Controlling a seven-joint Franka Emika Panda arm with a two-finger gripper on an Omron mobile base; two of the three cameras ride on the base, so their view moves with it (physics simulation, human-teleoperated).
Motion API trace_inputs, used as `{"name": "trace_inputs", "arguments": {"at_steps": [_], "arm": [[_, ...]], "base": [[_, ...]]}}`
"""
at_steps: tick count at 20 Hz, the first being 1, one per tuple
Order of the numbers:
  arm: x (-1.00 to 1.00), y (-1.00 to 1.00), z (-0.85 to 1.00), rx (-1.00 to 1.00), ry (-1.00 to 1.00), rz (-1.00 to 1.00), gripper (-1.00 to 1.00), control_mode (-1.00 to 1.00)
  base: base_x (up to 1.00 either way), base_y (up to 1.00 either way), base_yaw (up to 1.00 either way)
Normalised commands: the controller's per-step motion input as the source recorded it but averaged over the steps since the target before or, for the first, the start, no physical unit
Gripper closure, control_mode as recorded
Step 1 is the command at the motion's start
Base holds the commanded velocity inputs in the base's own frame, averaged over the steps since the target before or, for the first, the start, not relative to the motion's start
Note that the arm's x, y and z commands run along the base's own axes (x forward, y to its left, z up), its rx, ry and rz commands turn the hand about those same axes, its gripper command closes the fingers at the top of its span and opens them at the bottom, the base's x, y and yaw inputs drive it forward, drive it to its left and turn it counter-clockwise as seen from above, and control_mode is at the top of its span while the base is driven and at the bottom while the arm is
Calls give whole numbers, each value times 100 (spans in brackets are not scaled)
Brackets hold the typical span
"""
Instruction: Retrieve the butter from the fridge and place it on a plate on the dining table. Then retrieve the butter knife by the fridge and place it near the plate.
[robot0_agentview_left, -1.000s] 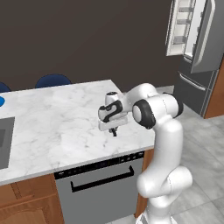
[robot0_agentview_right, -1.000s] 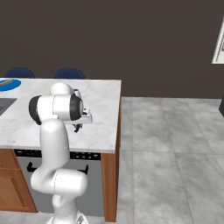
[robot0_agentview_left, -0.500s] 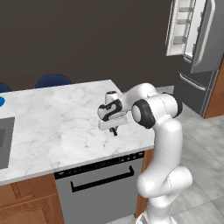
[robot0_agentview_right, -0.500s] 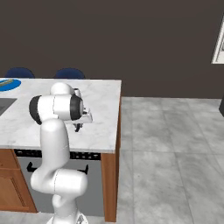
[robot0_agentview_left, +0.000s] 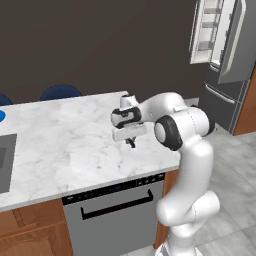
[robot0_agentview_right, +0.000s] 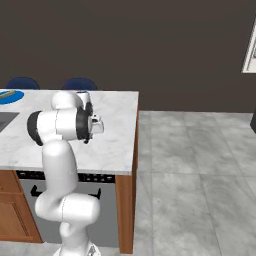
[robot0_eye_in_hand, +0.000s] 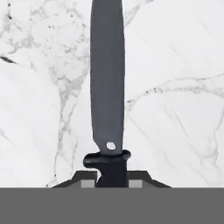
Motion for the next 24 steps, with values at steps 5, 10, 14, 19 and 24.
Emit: {"name": "trace_inputs", "arguments": {"at_steps": [5,10,14,19,24], "arm": [[-52,-1,87,0,0,0,100,-100],[-80,-9,93,1,0,0,100,-100],[-91,-11,94,0,0,0,100,-100],[-100,-19,87,0,-3,0,100,-100],[-100,-31,70,0,-7,0,100,-100]], "base": [[0,0,0],[0,0,0],[0,0,0],[0,0,0],[0,0,0]]}}
